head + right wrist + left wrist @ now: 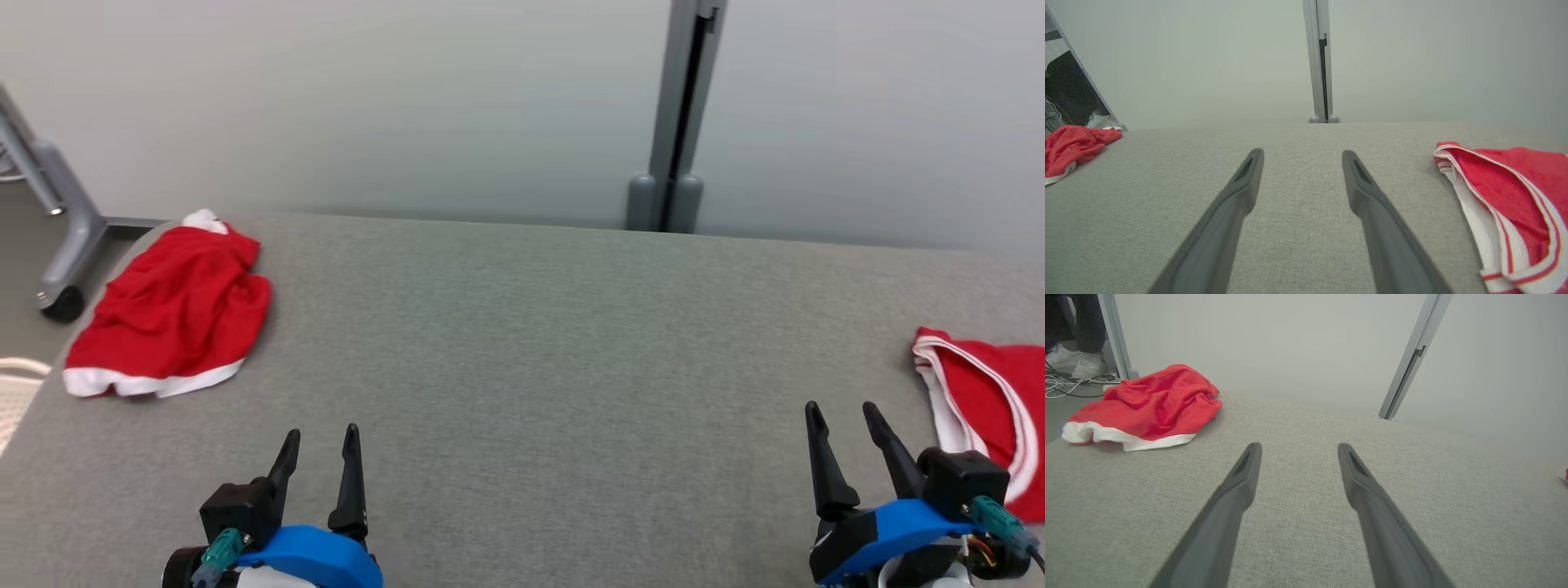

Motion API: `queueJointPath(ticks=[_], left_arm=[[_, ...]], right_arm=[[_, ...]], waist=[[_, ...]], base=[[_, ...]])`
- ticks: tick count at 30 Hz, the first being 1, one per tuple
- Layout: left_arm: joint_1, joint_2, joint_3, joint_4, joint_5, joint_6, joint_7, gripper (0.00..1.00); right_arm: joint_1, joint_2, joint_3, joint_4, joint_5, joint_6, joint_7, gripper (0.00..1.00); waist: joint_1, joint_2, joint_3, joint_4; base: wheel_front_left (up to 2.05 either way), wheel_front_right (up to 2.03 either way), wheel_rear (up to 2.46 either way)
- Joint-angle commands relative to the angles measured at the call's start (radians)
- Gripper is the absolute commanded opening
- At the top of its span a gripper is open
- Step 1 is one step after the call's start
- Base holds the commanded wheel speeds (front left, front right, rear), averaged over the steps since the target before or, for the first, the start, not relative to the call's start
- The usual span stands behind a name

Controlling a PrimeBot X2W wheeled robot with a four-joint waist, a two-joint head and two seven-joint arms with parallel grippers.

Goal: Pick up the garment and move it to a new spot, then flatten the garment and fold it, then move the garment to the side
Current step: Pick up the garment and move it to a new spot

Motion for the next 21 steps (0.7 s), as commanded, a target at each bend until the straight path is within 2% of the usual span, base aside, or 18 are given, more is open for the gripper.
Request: queueJointPath(ticks=[1, 14, 17, 21], left_arm=[[-0.013, 0.002, 0.003, 0.001, 0.006, 0.001, -0.004, 1.00], [-0.014, 0.019, 0.016, -0.010, 0.016, 0.006, -0.003, 1.00], [-0.003, 0.025, 0.022, -0.015, 0.011, 0.010, -0.004, 1.00], [0.017, 0.033, 0.059, -0.047, 0.005, 0.030, -0.004, 1.00]], right_arm=[[0.015, 0.000, -0.001, -0.002, 0.000, 0.000, 0.000, 1.00], [0.012, -0.001, 0.002, -0.005, 0.011, 0.000, -0.011, 1.00], [0.000, -0.001, 0.014, 0.001, 0.019, 0.000, -0.012, 1.00], [-0.034, -0.001, 0.057, 0.012, 0.025, 0.000, -0.010, 1.00]], waist=[[-0.0001, -0.0002, 0.007, 0.017], [-0.0001, -0.0002, 0.000, 0.327], [-0.0001, -0.0002, 0.001, 0.375], [-0.0001, -0.0002, 0.019, 0.388]], base=[[0.00, 0.00, 0.00], [0.00, 0.00, 0.00], [0.00, 0.00, 0.00], [0.00, 0.00, 0.00]])
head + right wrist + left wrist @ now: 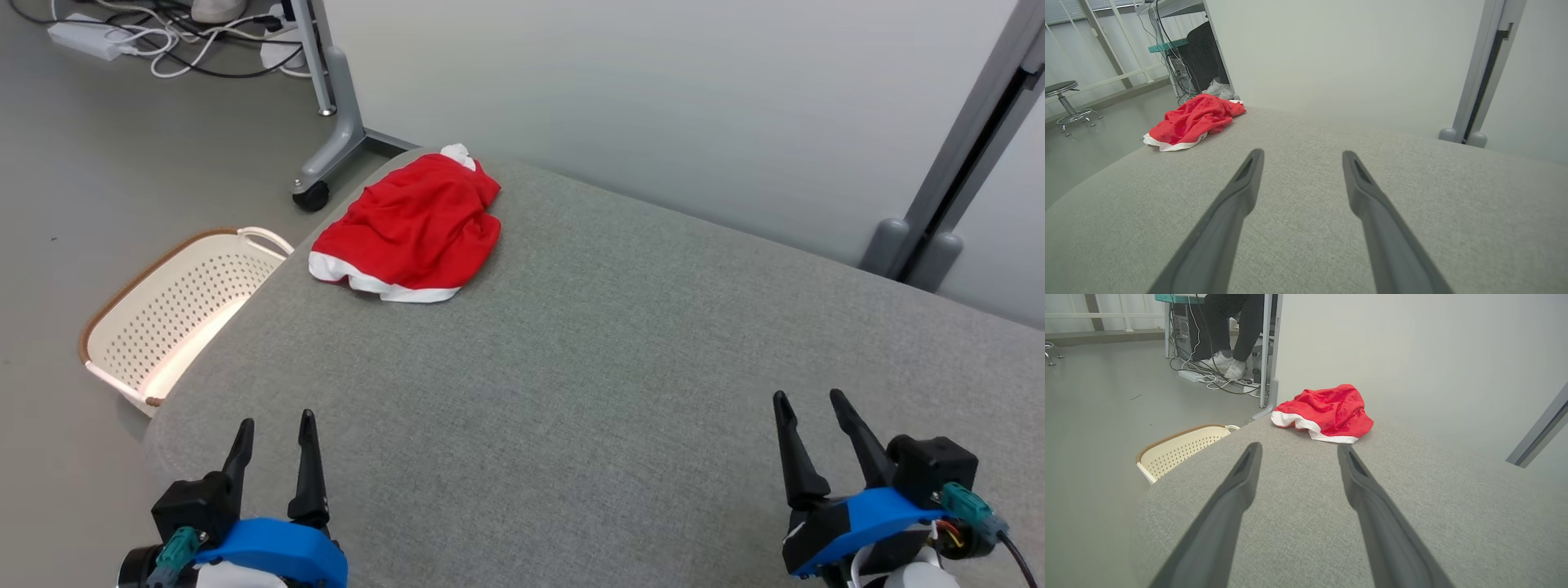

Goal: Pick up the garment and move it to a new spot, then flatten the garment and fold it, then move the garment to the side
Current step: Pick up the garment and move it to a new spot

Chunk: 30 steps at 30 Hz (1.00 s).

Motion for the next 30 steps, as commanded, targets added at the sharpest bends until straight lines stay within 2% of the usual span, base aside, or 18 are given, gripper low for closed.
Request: queueJointPath(ticks=[1, 10, 16, 20, 23, 30], left_arm=[[0.012, 0.006, 0.009, -0.010, 0.001, 0.008, -0.003, 1.00], [0.052, 0.005, 0.055, -0.061, 0.016, 0.024, -0.003, 1.00], [0.054, 0.017, 0.065, -0.058, 0.013, 0.018, 0.001, 1.00], [0.000, 0.076, 0.073, -0.053, 0.030, 0.003, 0.033, 1.00], [-0.062, 0.147, 0.081, -0.051, 0.048, -0.018, 0.077, 1.00], [-0.281, 0.307, 0.135, -0.087, 0.061, -0.055, 0.174, 1.00]], right_arm=[[-0.016, -0.003, 0.006, 0.004, 0.006, 0.000, 0.000, 1.00], [-0.058, -0.003, 0.047, 0.053, 0.010, 0.000, -0.013, 1.00], [-0.058, -0.003, 0.050, 0.072, 0.008, 0.000, -0.026, 1.00], [-0.041, -0.003, 0.027, 0.064, -0.006, 0.000, -0.033, 1.00], [-0.016, -0.003, -0.008, 0.037, -0.031, 0.000, -0.029, 1.00], [-0.046, -0.004, -0.053, -0.112, -0.141, 0.000, 0.065, 1.00]], waist=[[-0.0003, -0.0002, 0.012, 0.011], [-0.0003, -0.0002, 0.015, 0.011], [-0.0003, -0.0002, 0.000, 0.003], [-0.0003, -0.0002, -0.010, -0.002], [-0.0003, -0.0002, -0.009, -0.008], [-0.0003, -0.0002, 0.121, -0.121]], base=[[0.00, 0.00, 0.00], [0.00, 0.00, 0.00], [0.00, 0.00, 0.00], [0.00, 0.00, 0.00], [0.00, 0.00, 0.00], [0.00, 0.00, 0.00]])
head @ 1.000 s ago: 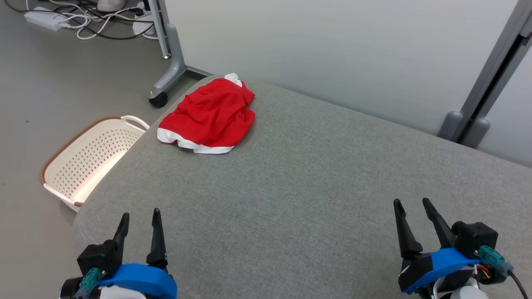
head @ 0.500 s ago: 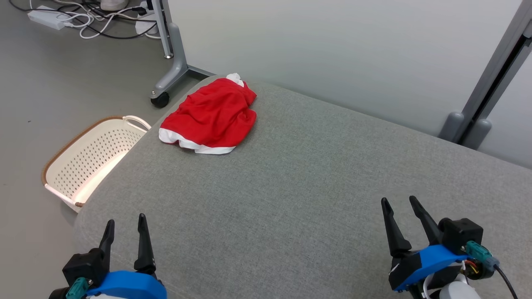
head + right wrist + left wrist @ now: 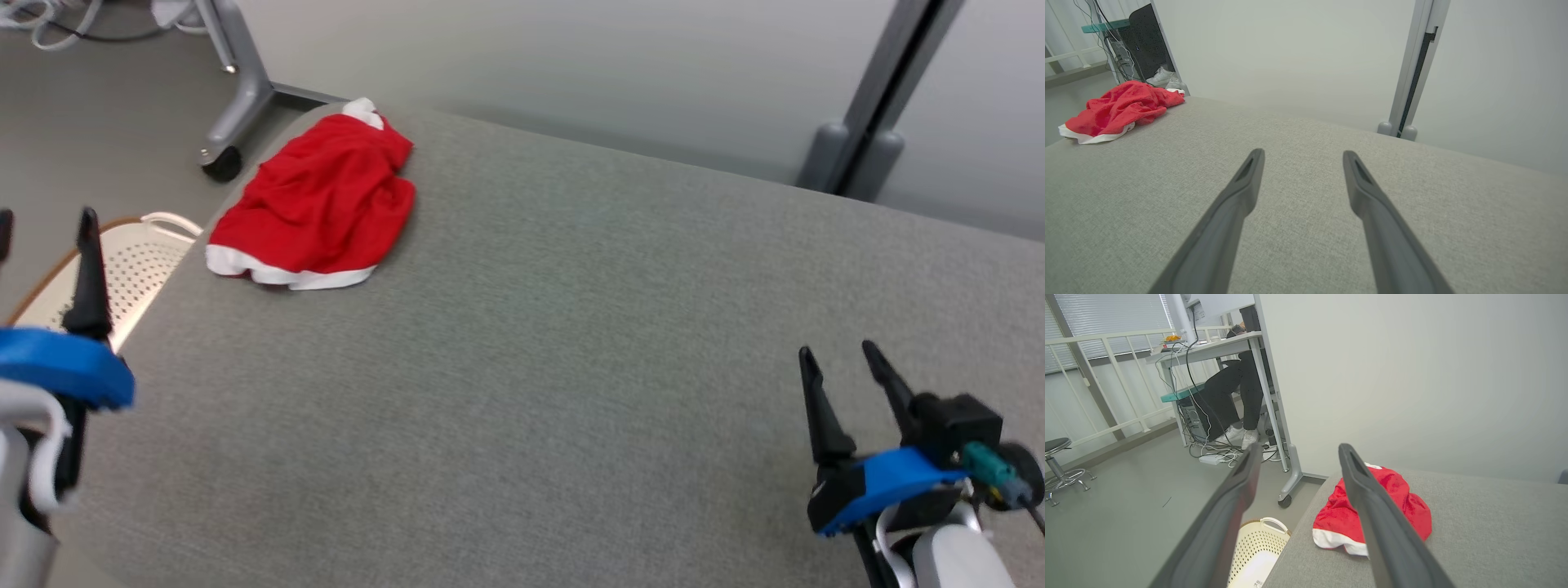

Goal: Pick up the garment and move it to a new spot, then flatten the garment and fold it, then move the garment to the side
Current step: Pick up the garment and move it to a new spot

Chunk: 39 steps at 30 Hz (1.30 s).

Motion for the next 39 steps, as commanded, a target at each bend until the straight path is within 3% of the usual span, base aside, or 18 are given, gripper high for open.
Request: queueJointPath(ticks=[1, 7, 11, 18, 28, 37, 38, 39], left_arm=[[-0.053, 0.018, 0.007, -0.008, -0.005, -0.011, 0.019, 1.00], [-0.282, 0.064, 0.041, 0.034, -0.062, -0.055, 0.146, 1.00], [-0.406, 0.045, 0.047, 0.110, -0.137, -0.093, 0.261, 1.00], [-0.537, 0.071, 0.001, 0.263, -0.116, -0.098, 0.377, 1.00], [-0.595, 0.037, -0.027, 0.450, -0.093, -0.078, 0.362, 1.00], [-0.620, -0.013, -0.041, 0.611, -0.103, -0.064, 0.340, 1.00], [-0.621, -0.019, -0.038, 0.625, -0.110, -0.064, 0.337, 0.98], [-0.623, -0.024, -0.033, 0.636, -0.118, -0.066, 0.330, 0.49]], right_arm=[[-0.023, -0.005, -0.011, -0.034, -0.018, 0.000, 0.016, 1.00], [-0.067, -0.005, -0.006, -0.181, -0.064, 0.000, 0.096, 1.00], [-0.085, -0.005, 0.011, -0.274, -0.091, 0.000, 0.143, 1.00], [-0.103, -0.005, 0.033, -0.465, -0.118, 0.000, 0.226, 1.00], [-0.089, -0.005, 0.033, -0.643, -0.148, 0.000, 0.287, 1.00], [-0.096, -0.005, 0.037, -0.679, -0.143, 0.000, 0.293, 1.00], [-0.101, -0.005, 0.039, -0.681, -0.141, 0.000, 0.289, 1.00], [-0.104, -0.005, 0.038, -0.681, -0.144, 0.000, 0.287, 1.00]], waist=[[-0.0001, -0.0003, 0.033, -0.016], [-0.0001, -0.0003, 0.171, -0.114], [-0.0001, -0.0003, 0.256, -0.162], [-0.0001, -0.0003, 0.397, -0.232], [-0.0001, -0.0003, 0.513, -0.269], [-0.0001, -0.0003, 0.540, -0.276], [-0.0001, -0.0003, 0.540, -0.277], [-0.0001, -0.0003, 0.539, -0.278]], base=[[0.00, 0.00, 0.00], [0.00, 0.00, 0.00], [0.00, 0.00, 0.00], [0.00, 0.00, 0.00], [0.00, 0.00, 0.00], [0.00, 0.00, 0.00], [0.00, 0.00, 0.00], [0.00, 0.00, 0.00]])
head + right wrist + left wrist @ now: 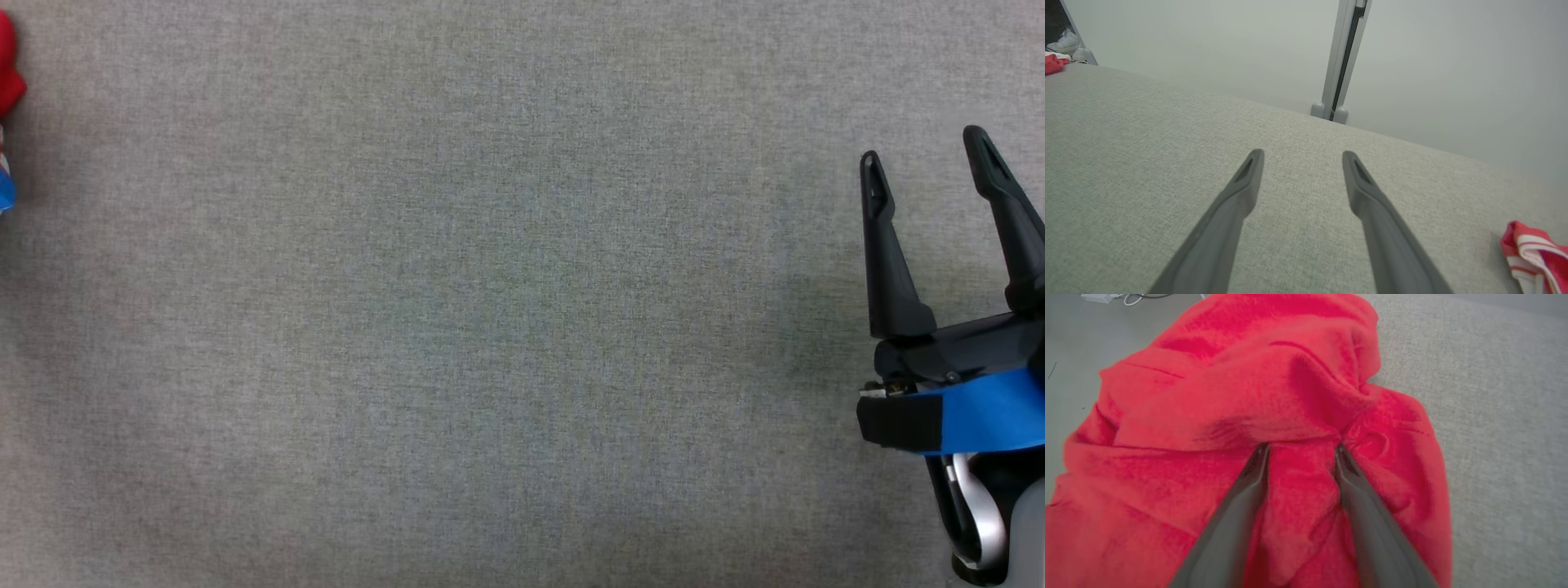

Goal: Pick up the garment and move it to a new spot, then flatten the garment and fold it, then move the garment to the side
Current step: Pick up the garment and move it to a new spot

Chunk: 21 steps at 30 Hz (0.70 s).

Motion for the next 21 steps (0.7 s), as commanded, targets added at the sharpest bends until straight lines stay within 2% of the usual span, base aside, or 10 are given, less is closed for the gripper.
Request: queueJointPath(ticks=[1, 2, 3, 13, 21], left_arm=[[0.001, -0.008, 0.000, 0.015, -0.001, 0.002, 0.001, 0.36], [0.002, -0.011, 0.000, 0.025, -0.002, 0.002, -0.005, 0.10], [0.003, -0.012, -0.001, 0.036, -0.003, 0.001, -0.010, 0.02], [-0.025, 0.013, -0.023, 0.064, 0.017, -0.004, -0.049, 0.00], [-0.041, 0.039, -0.043, 0.012, 0.024, -0.051, -0.045, 0.00]], right_arm=[[-0.009, -0.004, -0.002, -0.003, -0.004, 0.000, -0.007, 1.00], [-0.011, -0.004, -0.004, -0.003, -0.004, 0.000, -0.009, 1.00], [-0.012, -0.004, -0.006, 0.001, -0.006, 0.000, -0.010, 1.00], [-0.017, -0.004, -0.020, 0.061, 0.034, 0.000, -0.070, 1.00], [0.001, -0.004, -0.028, 0.170, 0.104, 0.000, -0.138, 1.00]], waist=[[0.0001, 0.0000, -0.001, -0.001], [0.0001, 0.0000, -0.002, -0.002], [0.0001, 0.0000, -0.006, -0.003], [0.0001, 0.0000, -0.086, -0.009], [0.0001, 0.0000, -0.248, -0.032]], base=[[0.00, 0.00, 0.00], [0.00, 0.00, 0.00], [0.00, 0.00, 0.00], [0.00, 0.00, 0.00], [0.00, 0.00, 0.00]])
